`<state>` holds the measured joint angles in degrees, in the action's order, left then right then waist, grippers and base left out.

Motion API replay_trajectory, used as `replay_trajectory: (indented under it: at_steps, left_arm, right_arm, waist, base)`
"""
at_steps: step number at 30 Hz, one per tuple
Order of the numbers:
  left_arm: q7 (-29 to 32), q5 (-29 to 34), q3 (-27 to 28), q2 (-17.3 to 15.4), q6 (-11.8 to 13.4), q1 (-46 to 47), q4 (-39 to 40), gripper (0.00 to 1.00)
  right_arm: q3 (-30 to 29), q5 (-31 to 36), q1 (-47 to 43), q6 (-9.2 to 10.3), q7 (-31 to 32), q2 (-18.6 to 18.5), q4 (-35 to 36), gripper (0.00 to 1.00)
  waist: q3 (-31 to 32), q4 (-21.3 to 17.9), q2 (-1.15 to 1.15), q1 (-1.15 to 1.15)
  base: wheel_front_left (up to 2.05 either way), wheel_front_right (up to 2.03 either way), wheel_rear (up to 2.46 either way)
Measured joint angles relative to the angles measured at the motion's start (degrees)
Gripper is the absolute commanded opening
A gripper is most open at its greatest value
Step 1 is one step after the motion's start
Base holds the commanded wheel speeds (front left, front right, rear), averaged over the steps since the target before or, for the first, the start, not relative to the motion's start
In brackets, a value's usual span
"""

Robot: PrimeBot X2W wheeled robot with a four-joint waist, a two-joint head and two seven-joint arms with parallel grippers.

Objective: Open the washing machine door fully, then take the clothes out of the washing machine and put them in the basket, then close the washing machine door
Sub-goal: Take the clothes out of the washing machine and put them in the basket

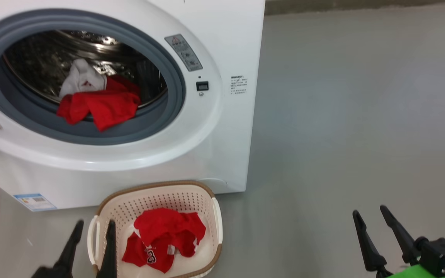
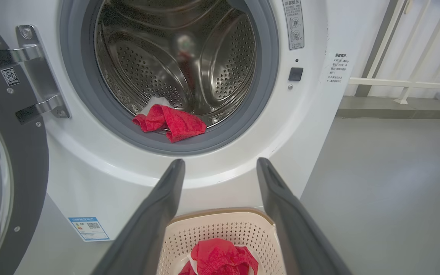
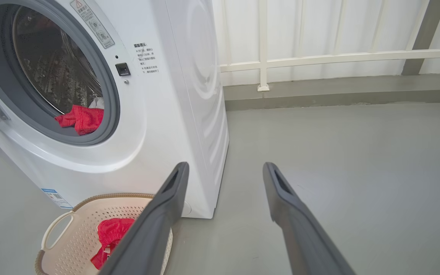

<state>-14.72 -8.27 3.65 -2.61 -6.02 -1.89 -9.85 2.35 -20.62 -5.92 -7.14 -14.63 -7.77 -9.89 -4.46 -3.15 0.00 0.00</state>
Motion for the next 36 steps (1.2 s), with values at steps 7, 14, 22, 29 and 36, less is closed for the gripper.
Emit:
replay_trajectory:
  at_steps: [7, 14, 22, 29, 36]
  left_arm:
    - [0.0, 1.4, -0.4, 0.1, 0.0, 10.8, -6.6, 1.00]
    - [0.0, 3.2, -0.3, -1.6, 0.8, 26.8, -15.5, 1.00]
    - [0.0, 4.0, 0.4, -5.2, 2.2, 43.6, -28.4, 1.00]
    - [0.0, 4.0, 2.0, -9.0, 2.7, 54.4, -40.5, 1.00]
    - [0.0, 3.6, 2.5, -12.1, 3.2, 63.1, -50.0, 1.00]
  right_arm:
    - [0.0, 0.0, 3.3, 0.00, 0.0, 0.5, 0.8, 1.00]
    - [0.6, -0.2, 8.6, 0.00, 0.0, 1.4, 1.3, 1.00]
    - [1.9, -0.6, 13.3, 0.00, 0.0, 2.5, 1.4, 1.00]
    - [2.4, -0.9, 15.8, 0.00, 0.0, 2.8, 1.6, 1.00]
    - [2.7, -1.0, 18.1, 0.00, 0.0, 3.3, 1.8, 1.00]
  waist:
    - [-3.5, -0.1, 0.00, 0.00]
    - [-9.4, -0.9, 0.00, 0.00]
    - [-16.5, -3.2, 0.00, 0.00]
    - [-21.5, -5.9, 0.00, 0.00]
    - [-25.7, -8.1, 0.00, 0.00]
  base:
    - [0.00, 0.00, 0.00]
    - [0.00, 0.00, 0.00]
    - [0.00, 0.00, 0.00]
    - [0.00, 0.00, 0.00]
    - [0.00, 0.00, 0.00]
